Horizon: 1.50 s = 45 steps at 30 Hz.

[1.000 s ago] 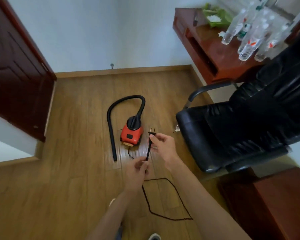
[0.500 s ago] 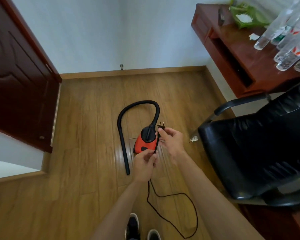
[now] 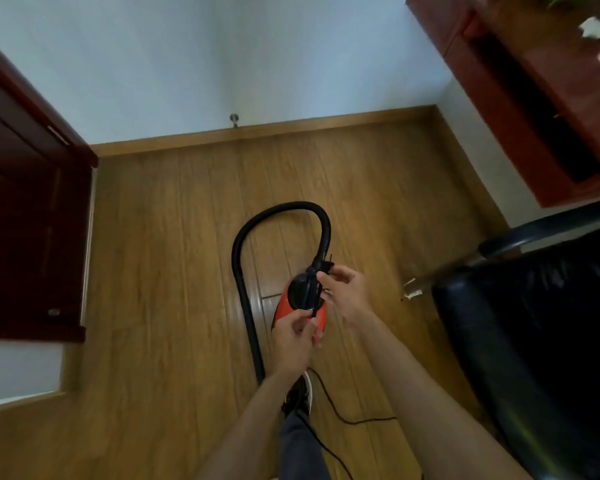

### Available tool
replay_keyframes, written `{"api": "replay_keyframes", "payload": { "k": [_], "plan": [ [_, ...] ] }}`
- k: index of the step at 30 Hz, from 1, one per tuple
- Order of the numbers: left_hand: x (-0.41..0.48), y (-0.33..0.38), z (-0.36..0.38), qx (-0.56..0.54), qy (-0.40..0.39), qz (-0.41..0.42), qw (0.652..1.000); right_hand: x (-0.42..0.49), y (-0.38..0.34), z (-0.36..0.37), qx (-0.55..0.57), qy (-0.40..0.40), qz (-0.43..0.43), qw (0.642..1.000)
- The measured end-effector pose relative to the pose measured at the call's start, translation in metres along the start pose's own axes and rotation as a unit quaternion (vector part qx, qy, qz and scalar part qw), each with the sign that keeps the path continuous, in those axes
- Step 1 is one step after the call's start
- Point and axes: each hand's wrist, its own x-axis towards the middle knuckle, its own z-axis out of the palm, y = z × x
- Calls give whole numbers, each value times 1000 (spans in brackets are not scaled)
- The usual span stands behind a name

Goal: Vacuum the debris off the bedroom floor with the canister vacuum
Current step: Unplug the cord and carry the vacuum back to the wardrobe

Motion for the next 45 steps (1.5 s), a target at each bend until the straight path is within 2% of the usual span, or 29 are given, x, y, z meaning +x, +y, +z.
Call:
{"api": "replay_keyframes", "payload": {
  "k": [9, 13, 18, 21, 27, 31, 37, 42, 45],
  "plan": [
    [164, -120, 43, 61, -1, -58, 996, 194, 107, 8, -16, 22, 79, 996],
    [217, -189, 38, 182, -39, -26, 982, 256, 166, 14, -31, 23, 67, 997],
    [275, -245, 37, 282, -36, 35, 958, 313, 218, 21, -50, 43, 60, 996],
    [296, -258, 42, 296, -50, 41, 953, 334, 235, 21, -68, 58, 45, 995],
    [316, -275, 42, 309, -6, 14, 951, 360, 257, 21, -133, 67, 28, 989],
    [322, -276, 44, 294, -30, 12, 955, 370, 257, 26, -171, 71, 6, 983],
    [330, -279, 43, 303, -11, -49, 952, 371, 262, 27, -209, 74, 12, 975],
    [348, -291, 41, 267, -56, -130, 953, 375, 264, 22, -235, 65, 16, 970],
    [348, -298, 38, 285, -67, -120, 949, 375, 264, 21, -230, 66, 20, 971]
  ]
}}
